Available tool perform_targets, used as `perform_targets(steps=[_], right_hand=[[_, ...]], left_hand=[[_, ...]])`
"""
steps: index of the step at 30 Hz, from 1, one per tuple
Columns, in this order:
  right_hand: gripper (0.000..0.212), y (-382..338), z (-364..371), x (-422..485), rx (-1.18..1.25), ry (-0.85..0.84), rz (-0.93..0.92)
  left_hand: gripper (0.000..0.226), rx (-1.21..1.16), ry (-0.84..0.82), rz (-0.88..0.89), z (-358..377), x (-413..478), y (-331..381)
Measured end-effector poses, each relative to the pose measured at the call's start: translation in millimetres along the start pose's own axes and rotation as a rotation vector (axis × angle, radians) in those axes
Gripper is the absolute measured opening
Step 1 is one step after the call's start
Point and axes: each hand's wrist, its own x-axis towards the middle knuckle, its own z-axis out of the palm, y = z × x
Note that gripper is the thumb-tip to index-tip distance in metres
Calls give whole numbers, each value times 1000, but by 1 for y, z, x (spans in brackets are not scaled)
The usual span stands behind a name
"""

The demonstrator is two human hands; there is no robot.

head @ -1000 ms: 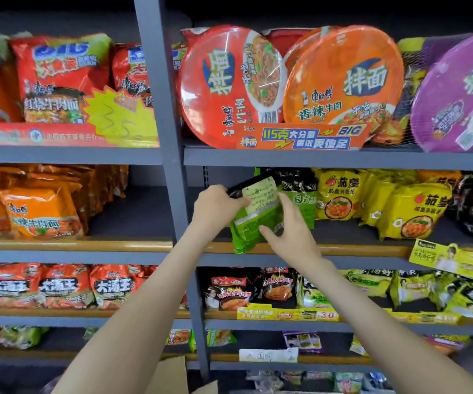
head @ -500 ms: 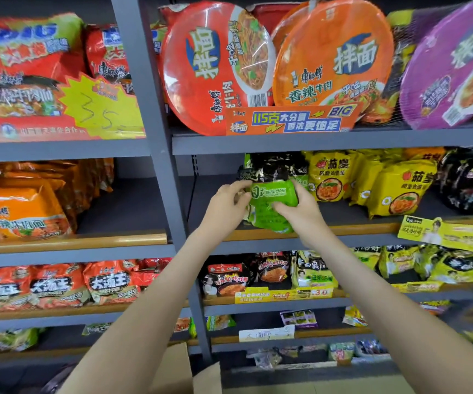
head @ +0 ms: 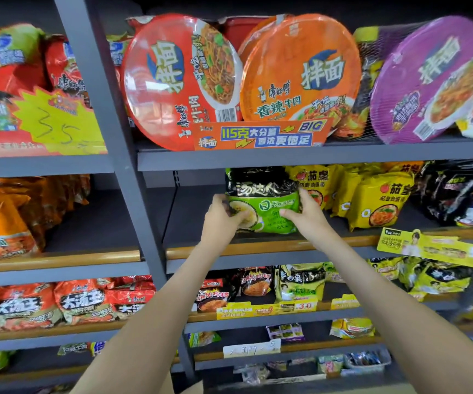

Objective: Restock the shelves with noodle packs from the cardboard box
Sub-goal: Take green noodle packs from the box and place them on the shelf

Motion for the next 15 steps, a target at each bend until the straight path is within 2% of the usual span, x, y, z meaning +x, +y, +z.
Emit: perform_targets(steps=[2,5,6,8,10,12,15], right_hand=[[78,6,1,5,-100,33,4],[85,9,10,7,-161,137,-72],[88,10,13,7,-262,217,-140],[91,18,16,8,-624,330,-297],[85,25,16,10,-834,229,-387],[82,30,15,12,-935,36,-428],[97,32,10,18,-1005,-84,-380]], left_hand=[[49,140,33,81,6,-1,0],[70,452,33,205,14,-3,-3],[77,573,49,286,15,-2,-4],[80,826,12,467,16,0,-7],[74,1035,-128,527,18,4,-9],[76,1140,-207,478,18,8,-11],[88,1213,-231,460,20,15,-13]])
